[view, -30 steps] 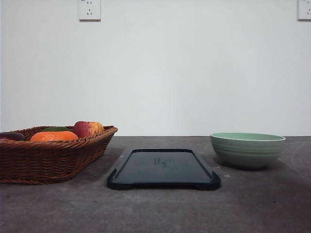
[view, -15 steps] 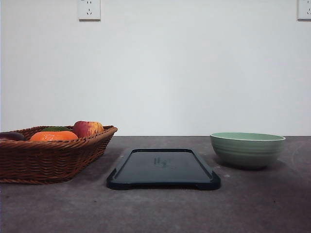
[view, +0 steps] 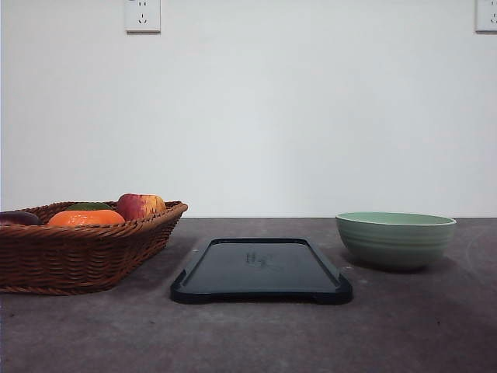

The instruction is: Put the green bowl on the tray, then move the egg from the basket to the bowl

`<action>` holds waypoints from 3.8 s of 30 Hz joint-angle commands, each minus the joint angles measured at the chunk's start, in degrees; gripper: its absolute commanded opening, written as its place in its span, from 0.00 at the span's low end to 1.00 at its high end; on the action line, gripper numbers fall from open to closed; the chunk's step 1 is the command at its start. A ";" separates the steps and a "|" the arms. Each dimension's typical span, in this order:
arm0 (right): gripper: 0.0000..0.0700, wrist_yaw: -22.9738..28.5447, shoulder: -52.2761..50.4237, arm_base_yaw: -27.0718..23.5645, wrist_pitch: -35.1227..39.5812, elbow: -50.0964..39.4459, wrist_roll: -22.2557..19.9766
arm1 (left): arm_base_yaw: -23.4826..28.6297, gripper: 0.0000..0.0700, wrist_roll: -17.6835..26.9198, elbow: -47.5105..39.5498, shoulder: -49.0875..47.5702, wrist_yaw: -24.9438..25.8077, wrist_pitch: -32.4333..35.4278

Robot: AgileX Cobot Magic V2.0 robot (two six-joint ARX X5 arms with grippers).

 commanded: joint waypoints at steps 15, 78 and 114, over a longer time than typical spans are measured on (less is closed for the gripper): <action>0.01 -8.07 23.62 0.04 -15.75 16.88 -5.65 | 0.09 0.00 3.33 22.42 29.07 8.58 -15.79; 0.48 -12.19 92.17 -0.02 -58.24 70.83 -16.75 | -0.33 0.44 8.41 31.77 44.60 13.18 -29.17; 0.00 -18.22 98.65 10.09 -69.92 91.50 -12.91 | -0.33 0.44 8.22 31.77 44.62 13.18 -29.17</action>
